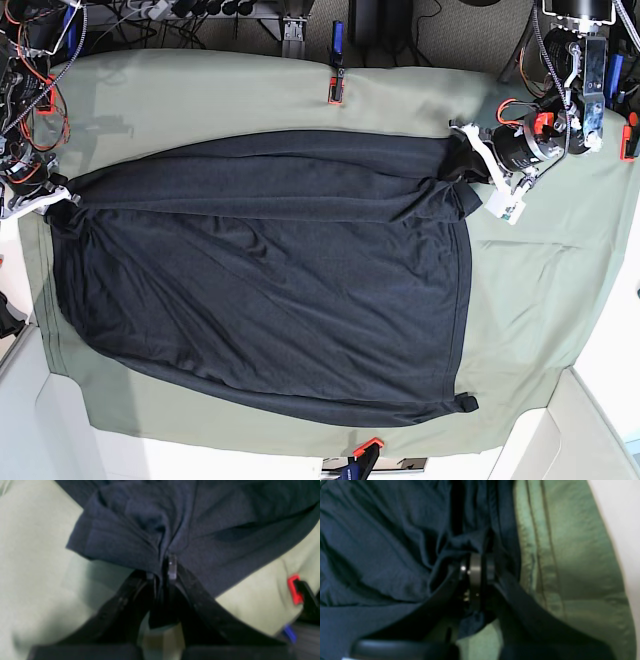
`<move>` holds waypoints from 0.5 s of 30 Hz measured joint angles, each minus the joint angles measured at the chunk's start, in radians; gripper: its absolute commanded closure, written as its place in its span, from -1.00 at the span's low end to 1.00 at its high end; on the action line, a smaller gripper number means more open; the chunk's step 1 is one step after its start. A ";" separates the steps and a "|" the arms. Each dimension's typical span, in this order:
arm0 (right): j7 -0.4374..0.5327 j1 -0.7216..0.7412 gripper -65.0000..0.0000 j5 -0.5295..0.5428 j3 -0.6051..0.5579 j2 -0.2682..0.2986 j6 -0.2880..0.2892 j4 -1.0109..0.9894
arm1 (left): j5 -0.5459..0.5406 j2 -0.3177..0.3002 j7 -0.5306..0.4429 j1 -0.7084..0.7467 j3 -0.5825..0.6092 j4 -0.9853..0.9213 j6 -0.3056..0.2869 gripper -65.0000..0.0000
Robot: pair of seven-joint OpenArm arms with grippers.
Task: Fold the T-shirt properly
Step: 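Pull both shoulder corners toward the hem, folding the shirt in half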
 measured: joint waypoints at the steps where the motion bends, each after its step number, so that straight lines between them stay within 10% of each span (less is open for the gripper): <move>1: -0.007 0.000 1.00 0.000 0.004 0.000 0.008 0.000 | -0.017 -0.014 0.037 0.000 0.002 0.017 0.000 1.00; 15: -0.071 -0.077 1.00 0.085 0.084 0.027 0.019 0.080 | -0.066 -0.158 0.079 0.083 -0.108 0.282 -0.005 1.00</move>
